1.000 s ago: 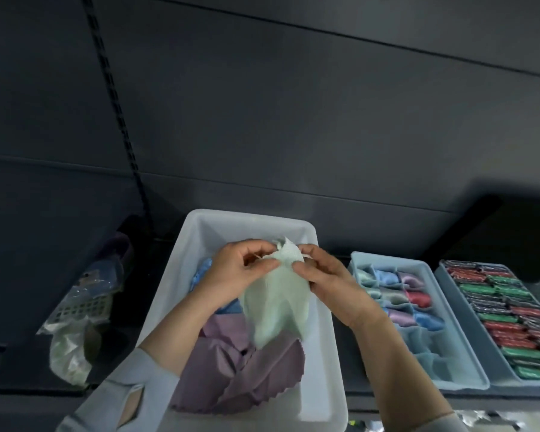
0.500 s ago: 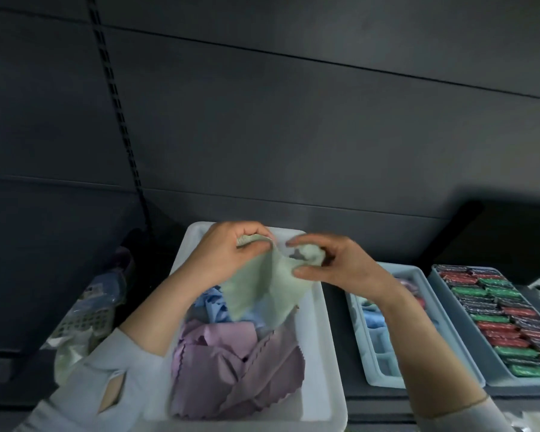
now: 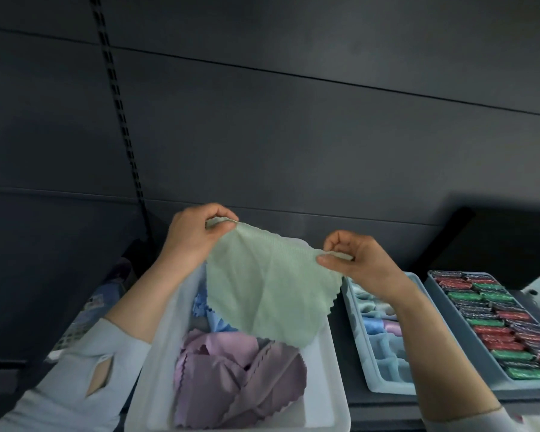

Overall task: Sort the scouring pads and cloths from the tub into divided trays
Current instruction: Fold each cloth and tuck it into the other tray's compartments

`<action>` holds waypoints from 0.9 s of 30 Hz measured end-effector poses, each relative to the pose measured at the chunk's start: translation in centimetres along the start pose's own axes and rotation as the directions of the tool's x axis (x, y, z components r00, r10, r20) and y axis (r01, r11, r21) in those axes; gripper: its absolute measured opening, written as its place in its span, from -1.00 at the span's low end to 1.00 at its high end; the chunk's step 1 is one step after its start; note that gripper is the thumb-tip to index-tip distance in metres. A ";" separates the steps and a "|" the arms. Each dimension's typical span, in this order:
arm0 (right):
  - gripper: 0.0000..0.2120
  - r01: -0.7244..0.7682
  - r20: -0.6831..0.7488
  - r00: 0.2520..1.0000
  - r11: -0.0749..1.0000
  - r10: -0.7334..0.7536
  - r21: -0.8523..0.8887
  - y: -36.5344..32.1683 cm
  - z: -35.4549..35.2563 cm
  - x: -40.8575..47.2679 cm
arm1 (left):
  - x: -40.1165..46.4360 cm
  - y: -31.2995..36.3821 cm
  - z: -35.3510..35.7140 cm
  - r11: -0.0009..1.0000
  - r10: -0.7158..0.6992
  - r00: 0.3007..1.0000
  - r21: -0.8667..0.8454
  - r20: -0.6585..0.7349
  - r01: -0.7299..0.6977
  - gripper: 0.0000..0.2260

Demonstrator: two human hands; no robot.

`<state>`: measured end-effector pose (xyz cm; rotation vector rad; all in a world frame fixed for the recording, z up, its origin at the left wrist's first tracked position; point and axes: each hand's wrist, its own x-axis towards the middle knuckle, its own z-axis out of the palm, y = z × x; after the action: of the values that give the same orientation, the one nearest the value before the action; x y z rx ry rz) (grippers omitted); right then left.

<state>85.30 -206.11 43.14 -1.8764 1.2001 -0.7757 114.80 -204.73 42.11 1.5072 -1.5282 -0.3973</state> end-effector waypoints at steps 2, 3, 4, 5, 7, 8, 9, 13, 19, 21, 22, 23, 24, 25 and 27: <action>-0.90 -0.033 -0.020 0.999 0.998 0.032 -0.062 0.4 -0.1 0.0 | 0.1 -0.4 0.1 1.000 0.000 0.999 0.016 -0.036 0.001 -0.92; -0.89 -0.053 -0.042 0.998 0.995 0.050 -0.079 0.6 -0.1 0.0 | 0.2 -0.7 0.2 0.998 0.014 0.998 0.062 -0.056 -0.010 -0.91; -0.87 -0.063 -0.064 0.996 0.994 0.057 -0.084 0.7 -0.2 -0.2 | 0.1 -0.9 0.4 0.991 0.033 0.997 0.132 -0.076 -0.022 -0.92; -0.86 -0.063 -0.079 0.995 0.995 0.057 -0.080 0.7 -0.3 -0.3 | 0.1 -1.3 0.5 0.979 0.047 0.994 0.200 -0.095 -0.027 -0.92; -0.88 -0.042 -0.074 0.996 0.999 0.040 -0.021 0.0 -0.3 -0.8 | -0.1 -1.7 0.6 0.960 0.058 0.992 0.280 -0.110 -0.025 -0.93; -0.90 -0.024 -0.043 0.999 0.999 0.025 0.038 -0.5 -0.2 -1.2 | -0.2 -1.7 0.7 0.955 0.068 0.992 0.293 -0.109 -0.033 -0.93; -0.90 0.008 0.013 1.000 0.995 -0.010 0.095 -1.0 0.0 -1.6 | -0.3 -1.6 0.7 0.956 0.076 0.992 0.290 -0.103 -0.044 -0.93; -0.85 0.130 0.374 0.913 0.985 -0.164 0.114 -2.9 1.1 -3.2 | -0.9 -0.5 2.0 0.995 0.095 0.995 0.034 -0.026 -0.094 -0.84; -0.84 0.089 0.146 0.984 0.990 -0.105 0.108 -2.6 3.1 -2.1 | -2.2 2.5 4.3 0.897 0.080 0.974 -0.442 0.212 0.022 -0.70; -0.86 0.082 -0.030 0.997 0.971 -0.078 0.226 -2.7 3.4 -1.6 | -2.6 3.4 4.5 0.874 0.118 0.957 -0.485 0.264 0.026 -0.74; -0.87 0.084 -0.086 0.994 0.959 -0.063 0.270 -2.9 3.4 -1.5 | -2.7 3.7 4.5 0.866 0.141 0.948 -0.499 0.284 0.021 -0.77; -0.86 0.078 -0.124 0.991 0.951 -0.043 0.299 -3.1 3.4 -1.3 | -2.9 4.0 4.5 0.863 0.165 0.939 -0.505 0.301 0.011 -0.78; -0.86 0.070 -0.147 0.989 0.947 -0.024 0.315 -3.2 3.4 -1.2 | -3.0 4.2 4.4 0.860 0.186 0.931 -0.510 0.314 0.000 -0.79; -0.85 0.064 -0.162 0.987 0.945 -0.012 0.321 -3.3 3.4 -1.0 | -3.0 4.3 4.4 0.860 0.202 0.924 -0.510 0.323 -0.010 -0.78; -0.82 0.072 -0.183 0.983 0.943 -0.012 0.325 -3.5 3.5 -0.8 | -3.0 4.5 4.3 0.859 0.232 0.912 -0.511 0.338 -0.029 -0.77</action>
<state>89.39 -203.51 44.18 -1.5850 1.0616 -1.1160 108.21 -202.73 42.20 0.9395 -1.6548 -0.9781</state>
